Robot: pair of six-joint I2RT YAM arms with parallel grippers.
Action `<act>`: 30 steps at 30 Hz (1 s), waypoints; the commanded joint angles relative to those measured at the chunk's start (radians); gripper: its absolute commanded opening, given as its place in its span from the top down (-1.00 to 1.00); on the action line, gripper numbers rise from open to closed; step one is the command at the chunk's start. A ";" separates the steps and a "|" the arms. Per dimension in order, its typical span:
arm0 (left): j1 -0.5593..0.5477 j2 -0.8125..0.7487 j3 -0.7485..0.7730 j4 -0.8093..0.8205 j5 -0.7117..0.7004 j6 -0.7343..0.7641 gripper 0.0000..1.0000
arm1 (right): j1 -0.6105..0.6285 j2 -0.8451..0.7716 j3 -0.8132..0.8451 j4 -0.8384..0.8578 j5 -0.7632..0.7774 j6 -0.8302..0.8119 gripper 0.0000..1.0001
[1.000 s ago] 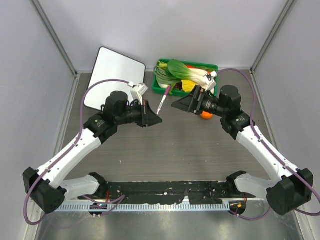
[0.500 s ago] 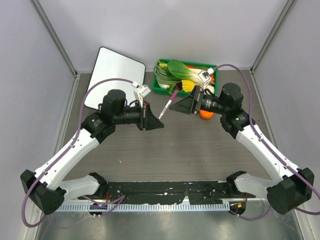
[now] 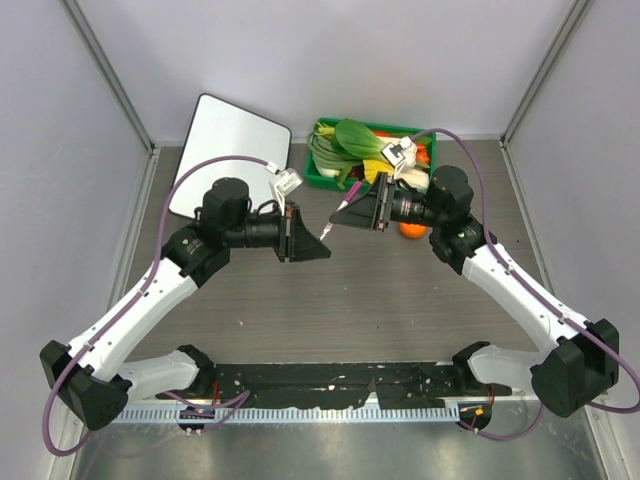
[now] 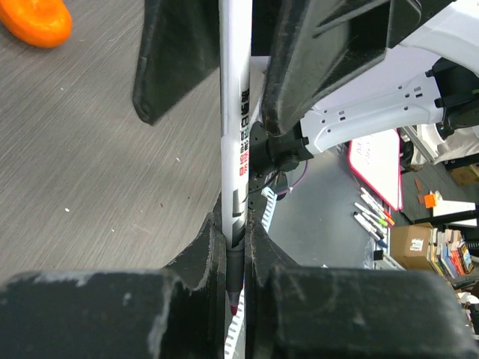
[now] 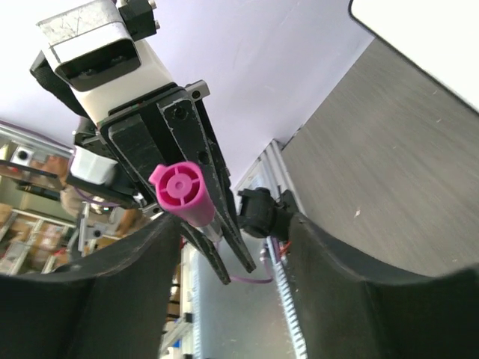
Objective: Write a sentence on the whiteboard
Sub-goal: Pass from the left arm to the right
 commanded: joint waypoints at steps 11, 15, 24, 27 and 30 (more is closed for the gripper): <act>0.001 -0.014 0.049 -0.046 0.049 0.054 1.00 | 0.023 0.015 0.030 0.043 -0.103 0.005 0.14; 0.000 -0.011 0.045 -0.043 0.051 0.052 1.00 | 0.044 0.018 0.018 0.055 -0.096 0.010 0.13; 0.001 -0.011 0.037 -0.038 0.057 0.045 1.00 | 0.066 0.032 0.006 0.107 -0.085 0.038 0.42; 0.001 -0.018 0.034 -0.048 0.054 0.049 1.00 | 0.066 0.032 0.000 0.130 -0.086 0.058 0.45; 0.001 -0.025 0.031 -0.051 0.051 0.052 1.00 | 0.066 0.028 0.001 0.132 -0.085 0.059 0.60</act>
